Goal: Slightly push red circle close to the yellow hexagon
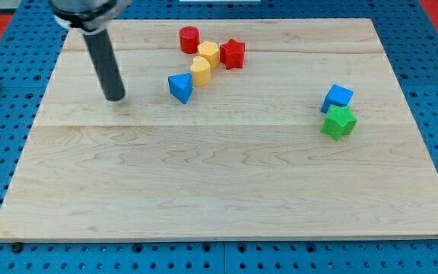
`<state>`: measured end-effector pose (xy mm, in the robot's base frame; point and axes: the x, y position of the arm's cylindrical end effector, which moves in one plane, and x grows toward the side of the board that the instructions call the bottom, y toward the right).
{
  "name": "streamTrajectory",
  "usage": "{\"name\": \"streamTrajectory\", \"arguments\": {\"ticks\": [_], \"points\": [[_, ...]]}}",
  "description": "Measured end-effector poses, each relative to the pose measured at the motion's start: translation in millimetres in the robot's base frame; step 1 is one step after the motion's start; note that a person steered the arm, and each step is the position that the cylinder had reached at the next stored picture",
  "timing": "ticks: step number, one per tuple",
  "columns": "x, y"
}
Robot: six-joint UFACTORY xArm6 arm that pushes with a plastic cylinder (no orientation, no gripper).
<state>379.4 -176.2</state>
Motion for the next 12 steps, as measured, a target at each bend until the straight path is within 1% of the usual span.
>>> {"name": "streamTrajectory", "arguments": {"ticks": [2,3,4,5,6,7,8,9,10,11,12], "points": [[-8.0,50.9],[-20.0,54.4],[-0.9,125.8],[9.7,230.6],[17.0,317.8],[-6.1,232.0],[-22.3,261.2],[-32.9,305.6],[-24.7,354.0],[-16.0,348.6],[-31.2,324.2]]}}
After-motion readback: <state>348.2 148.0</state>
